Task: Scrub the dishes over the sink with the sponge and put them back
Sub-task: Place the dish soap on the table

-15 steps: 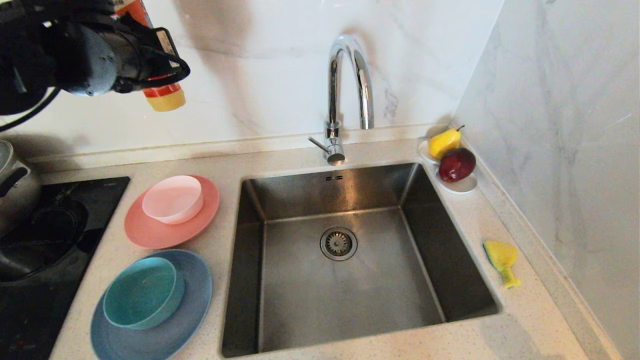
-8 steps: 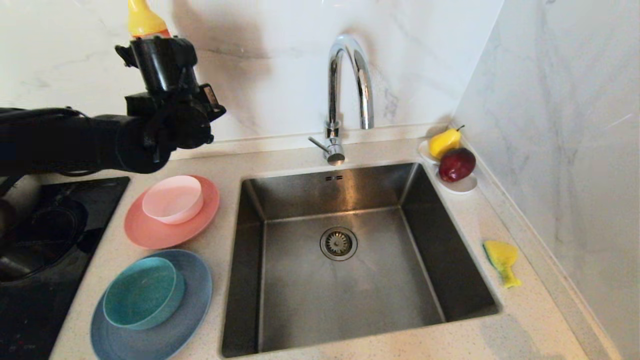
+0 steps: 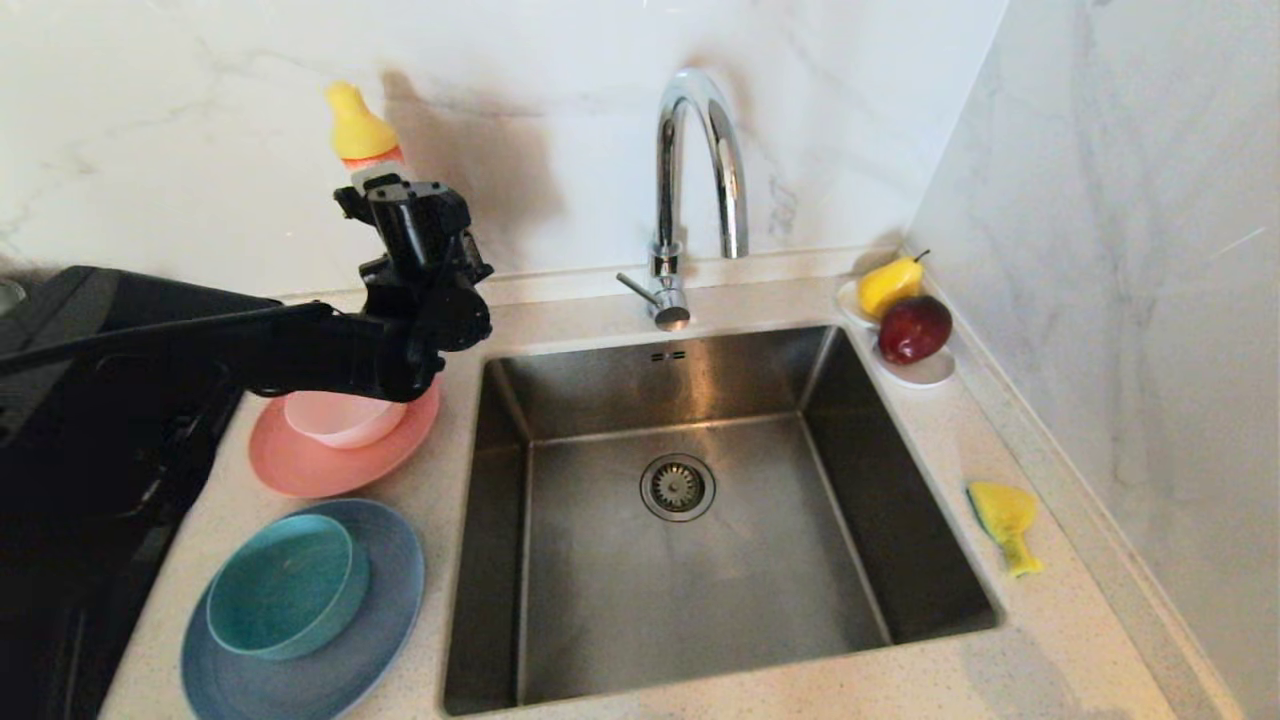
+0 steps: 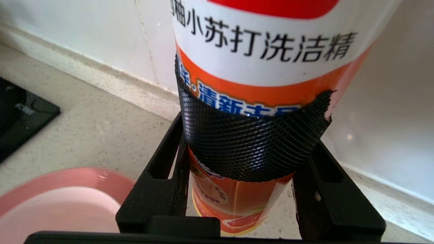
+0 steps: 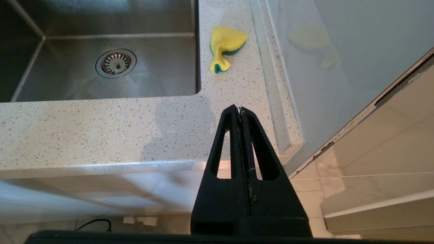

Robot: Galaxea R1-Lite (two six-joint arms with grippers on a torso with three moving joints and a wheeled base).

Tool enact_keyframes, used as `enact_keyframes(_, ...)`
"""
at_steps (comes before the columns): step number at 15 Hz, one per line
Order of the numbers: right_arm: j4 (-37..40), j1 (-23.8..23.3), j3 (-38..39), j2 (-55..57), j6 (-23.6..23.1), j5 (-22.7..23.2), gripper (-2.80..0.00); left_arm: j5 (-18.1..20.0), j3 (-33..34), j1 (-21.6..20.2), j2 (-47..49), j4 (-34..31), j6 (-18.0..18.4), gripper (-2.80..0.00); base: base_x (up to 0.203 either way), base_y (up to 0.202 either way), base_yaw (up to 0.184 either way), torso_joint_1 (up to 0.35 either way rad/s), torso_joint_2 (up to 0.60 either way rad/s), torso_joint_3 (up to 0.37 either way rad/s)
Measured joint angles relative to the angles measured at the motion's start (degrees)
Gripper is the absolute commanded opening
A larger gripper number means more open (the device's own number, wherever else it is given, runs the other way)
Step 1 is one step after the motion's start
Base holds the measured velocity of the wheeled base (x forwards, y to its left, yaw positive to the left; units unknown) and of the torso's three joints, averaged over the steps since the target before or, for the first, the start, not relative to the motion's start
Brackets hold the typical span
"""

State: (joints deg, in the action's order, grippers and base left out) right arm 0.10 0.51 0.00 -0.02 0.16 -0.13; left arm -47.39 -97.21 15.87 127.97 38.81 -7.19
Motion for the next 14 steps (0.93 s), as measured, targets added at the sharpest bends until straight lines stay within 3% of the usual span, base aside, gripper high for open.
enact_keyframes(10, 0.00, 0.00, 0.00, 0.00, 0.02, -0.01, -2.80, -1.77, -4.83, -0.06, 9.06, 5.07, 1.10, -2.80, 0.000, 0.000, 0.000, 0.000, 0.00, 0.000)
enact_keyframes(14, 0.01, 0.00, 0.00, 0.00, 0.00, 0.01, -2.80, -3.12, -6.49, -0.88, 11.83, 10.28, 4.39, -2.80, 0.000, 0.000, 0.000, 0.000, 0.00, 0.000)
